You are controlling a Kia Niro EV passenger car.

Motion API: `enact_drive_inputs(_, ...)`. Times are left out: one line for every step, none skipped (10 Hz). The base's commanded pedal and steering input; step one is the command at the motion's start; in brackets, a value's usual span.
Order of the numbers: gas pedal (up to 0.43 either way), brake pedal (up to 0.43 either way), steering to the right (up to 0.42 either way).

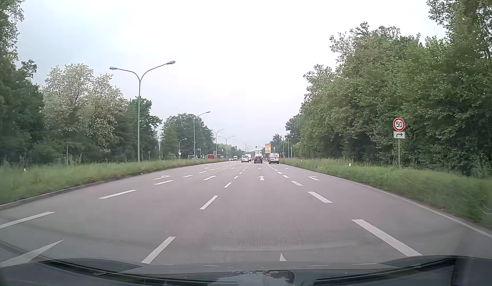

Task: Follow the waypoints while adhering to traffic rules and regulations

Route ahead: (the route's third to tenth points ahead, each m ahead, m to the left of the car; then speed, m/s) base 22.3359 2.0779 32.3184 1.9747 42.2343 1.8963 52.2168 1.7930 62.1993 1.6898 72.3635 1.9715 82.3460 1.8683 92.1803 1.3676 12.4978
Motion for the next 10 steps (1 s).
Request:
enact_drive_inputs(0.000, 0.171, 0.002)
enact_drive_inputs(0.000, 0.171, 0.002)
enact_drive_inputs(0.000, 0.171, 0.002)
enact_drive_inputs(0.000, 0.171, 0.002)
enact_drive_inputs(0.000, 0.171, 0.002)
enact_drive_inputs(0.000, 0.171, 0.003)
enact_drive_inputs(0.000, 0.165, 0.003)
enact_drive_inputs(0.000, 0.171, 0.002)
enact_drive_inputs(0.000, 0.165, 0.003)
enact_drive_inputs(0.000, 0.165, 0.003)
